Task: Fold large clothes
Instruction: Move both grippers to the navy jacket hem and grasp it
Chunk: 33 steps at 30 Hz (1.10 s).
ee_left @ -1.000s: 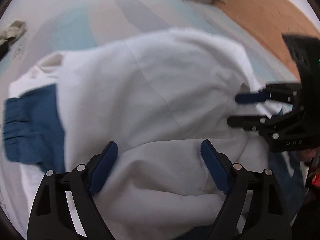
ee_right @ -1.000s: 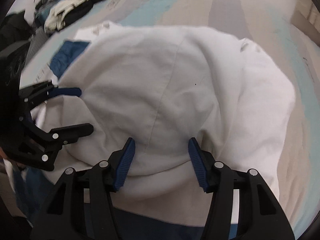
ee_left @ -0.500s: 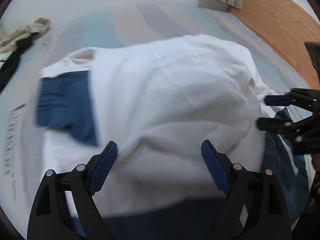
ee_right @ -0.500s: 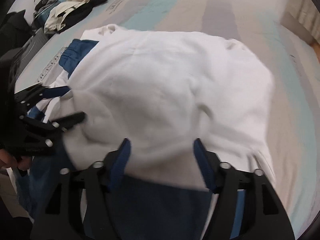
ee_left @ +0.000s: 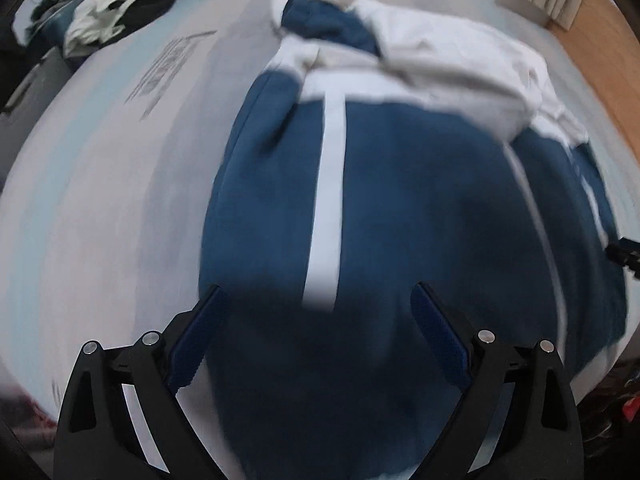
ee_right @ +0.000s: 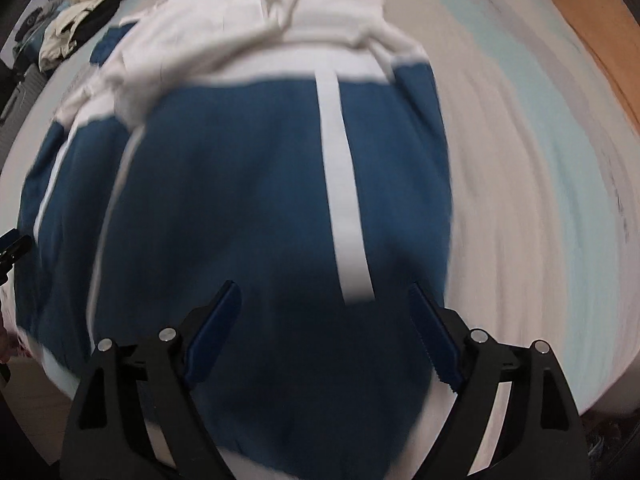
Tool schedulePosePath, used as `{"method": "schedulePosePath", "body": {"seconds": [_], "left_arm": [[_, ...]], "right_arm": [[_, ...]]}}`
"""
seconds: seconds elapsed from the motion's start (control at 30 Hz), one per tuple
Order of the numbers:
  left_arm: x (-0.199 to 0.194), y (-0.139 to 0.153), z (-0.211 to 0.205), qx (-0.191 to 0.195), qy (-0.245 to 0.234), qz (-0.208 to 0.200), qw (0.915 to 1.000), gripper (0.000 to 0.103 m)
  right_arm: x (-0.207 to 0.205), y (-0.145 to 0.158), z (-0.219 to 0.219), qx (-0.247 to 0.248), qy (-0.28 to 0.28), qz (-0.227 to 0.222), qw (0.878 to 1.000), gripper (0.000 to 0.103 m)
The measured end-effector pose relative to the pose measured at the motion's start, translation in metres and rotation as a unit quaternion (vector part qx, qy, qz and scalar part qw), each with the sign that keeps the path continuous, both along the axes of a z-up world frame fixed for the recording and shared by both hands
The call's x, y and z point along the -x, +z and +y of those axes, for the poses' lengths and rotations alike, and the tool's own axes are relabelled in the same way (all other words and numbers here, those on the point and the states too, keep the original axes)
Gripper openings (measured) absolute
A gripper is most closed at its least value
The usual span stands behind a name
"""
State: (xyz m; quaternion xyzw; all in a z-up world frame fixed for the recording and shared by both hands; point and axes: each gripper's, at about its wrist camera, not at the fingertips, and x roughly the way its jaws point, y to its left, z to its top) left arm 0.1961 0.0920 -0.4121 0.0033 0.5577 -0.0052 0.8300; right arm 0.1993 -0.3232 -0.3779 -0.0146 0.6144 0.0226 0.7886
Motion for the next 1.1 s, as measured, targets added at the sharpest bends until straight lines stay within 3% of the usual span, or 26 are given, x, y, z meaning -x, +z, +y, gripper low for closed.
{"method": "schedulePosePath", "body": {"seconds": [0.17, 0.33, 0.67, 0.8, 1.1], "left_arm": [[0.043, -0.008, 0.004, -0.020, 0.011, 0.013, 0.9997, 0.091], [0.067, -0.022, 0.018, 0.002, 0.037, 0.019, 0.9991, 0.091], [0.082, -0.022, 0.015, 0.016, 0.022, 0.008, 0.9996, 0.092], [0.085, -0.021, 0.011, 0.016, 0.013, 0.008, 0.9998, 0.092], [0.080, -0.027, 0.008, 0.028, 0.020, 0.017, 0.9993, 0.088]], "right_arm": [[0.034, -0.006, -0.003, -0.012, -0.009, 0.020, 1.000, 0.081], [0.061, -0.017, -0.001, -0.005, -0.029, 0.018, 0.999, 0.081], [0.087, -0.018, -0.012, 0.007, -0.056, 0.003, 0.998, 0.081], [0.101, -0.021, -0.014, -0.025, -0.080, 0.012, 0.996, 0.081], [0.109, -0.026, -0.015, -0.044, -0.093, 0.014, 0.995, 0.059]]}}
